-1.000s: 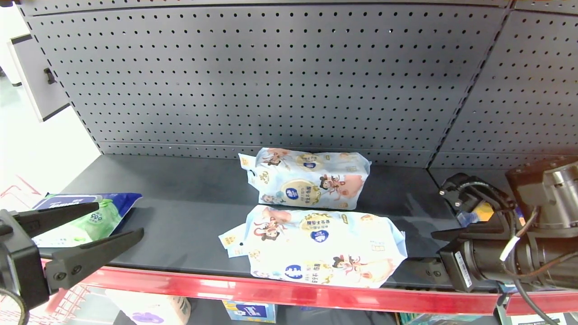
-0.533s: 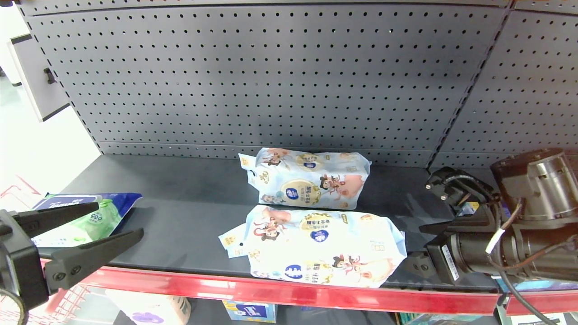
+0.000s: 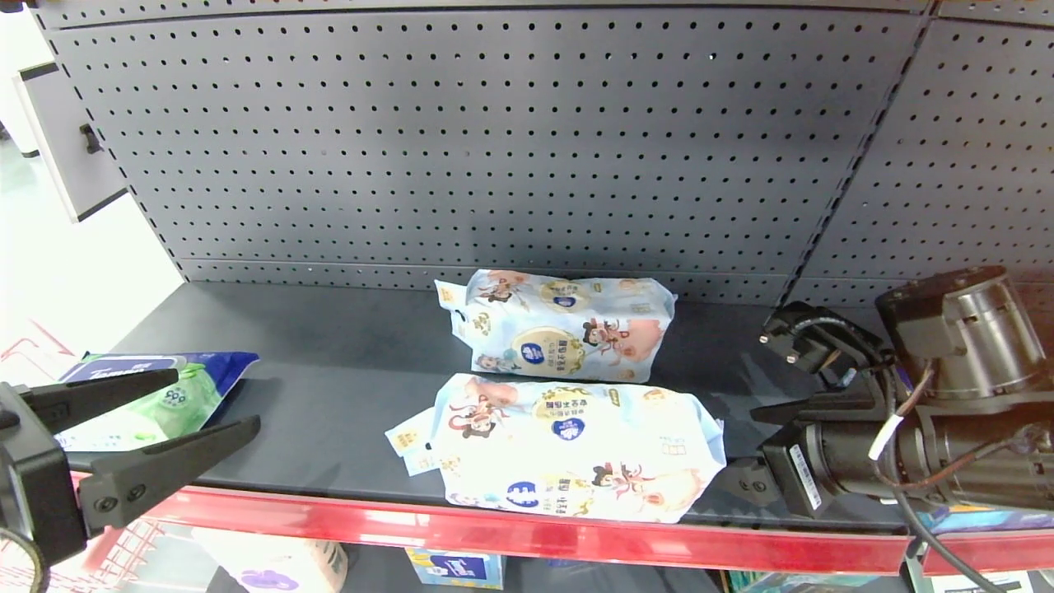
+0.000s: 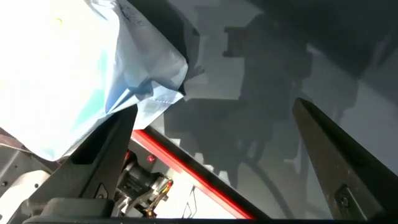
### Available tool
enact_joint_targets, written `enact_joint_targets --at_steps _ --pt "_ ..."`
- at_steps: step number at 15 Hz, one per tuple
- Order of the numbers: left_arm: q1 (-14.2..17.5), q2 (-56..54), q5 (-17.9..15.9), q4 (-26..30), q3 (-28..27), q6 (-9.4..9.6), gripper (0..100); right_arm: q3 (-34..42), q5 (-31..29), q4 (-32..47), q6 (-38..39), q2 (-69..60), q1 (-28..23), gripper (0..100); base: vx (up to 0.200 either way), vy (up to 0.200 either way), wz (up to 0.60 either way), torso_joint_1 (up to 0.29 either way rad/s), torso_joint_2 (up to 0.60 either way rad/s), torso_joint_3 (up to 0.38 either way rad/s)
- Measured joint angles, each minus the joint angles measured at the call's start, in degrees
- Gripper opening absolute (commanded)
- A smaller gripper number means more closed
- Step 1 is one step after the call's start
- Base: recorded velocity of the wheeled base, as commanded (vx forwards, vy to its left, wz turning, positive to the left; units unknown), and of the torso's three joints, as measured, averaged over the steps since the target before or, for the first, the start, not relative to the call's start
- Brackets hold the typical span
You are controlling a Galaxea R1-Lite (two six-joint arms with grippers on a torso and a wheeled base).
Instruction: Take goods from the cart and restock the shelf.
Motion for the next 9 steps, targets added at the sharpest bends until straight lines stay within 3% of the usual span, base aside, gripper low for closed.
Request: enact_joint_targets --at_steps 9 --pt "-0.05 -0.17 -0.02 0.0 0.24 0.0 100 0.18 -0.79 -0.02 0.02 0.35 1.02 100 0.0 0.0 0.0 0.0 0.0 0.0"
